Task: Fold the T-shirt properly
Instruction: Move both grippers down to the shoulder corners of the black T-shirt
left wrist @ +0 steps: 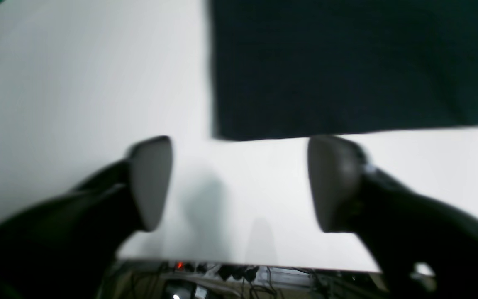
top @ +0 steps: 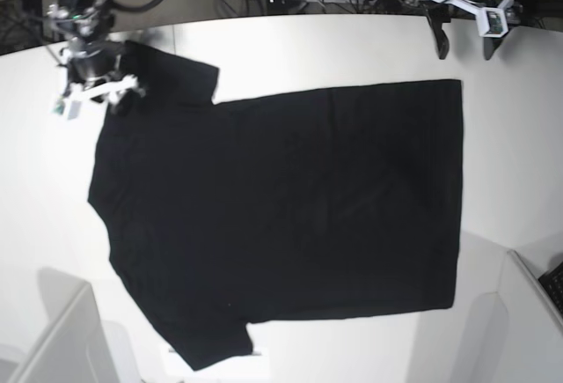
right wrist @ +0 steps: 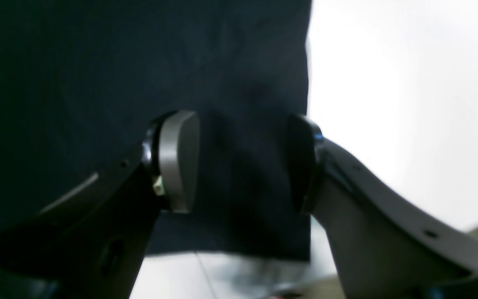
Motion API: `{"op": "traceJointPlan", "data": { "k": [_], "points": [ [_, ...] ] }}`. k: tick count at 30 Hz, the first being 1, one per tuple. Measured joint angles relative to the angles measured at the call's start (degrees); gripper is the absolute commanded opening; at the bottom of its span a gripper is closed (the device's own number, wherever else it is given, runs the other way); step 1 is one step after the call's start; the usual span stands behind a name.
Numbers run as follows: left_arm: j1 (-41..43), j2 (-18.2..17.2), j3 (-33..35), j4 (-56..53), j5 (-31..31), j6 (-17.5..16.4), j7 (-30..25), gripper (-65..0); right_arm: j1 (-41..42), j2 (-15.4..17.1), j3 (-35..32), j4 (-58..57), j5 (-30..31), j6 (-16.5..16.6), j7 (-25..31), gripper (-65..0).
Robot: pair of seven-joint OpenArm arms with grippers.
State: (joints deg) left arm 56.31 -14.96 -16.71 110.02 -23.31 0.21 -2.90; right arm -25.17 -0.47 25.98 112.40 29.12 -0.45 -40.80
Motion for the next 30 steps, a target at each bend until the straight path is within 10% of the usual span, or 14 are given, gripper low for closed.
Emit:
{"op": "traceJointPlan", "data": {
  "k": [8,20,30],
  "points": [
    [-1.90,0.17,-5.73,-4.26,-8.72,-6.29,-0.09,-11.7,5.42,3.76,8.02,-7.08,7.37,-0.04,-8.57,-32.9],
    [-3.13,0.35,-6.12,-6.34,-12.00,-6.71,0.09,-11.7,5.60,3.43,5.16,-14.67,7.56,0.20,-8.41,-32.9],
    [-4.72,0.35,-5.70,-7.23,-13.70,-6.71,-0.13,-11.7,2.01,4.15,1.77,-14.62,8.13,7.10,-5.77,-33.6]
  ]
}}
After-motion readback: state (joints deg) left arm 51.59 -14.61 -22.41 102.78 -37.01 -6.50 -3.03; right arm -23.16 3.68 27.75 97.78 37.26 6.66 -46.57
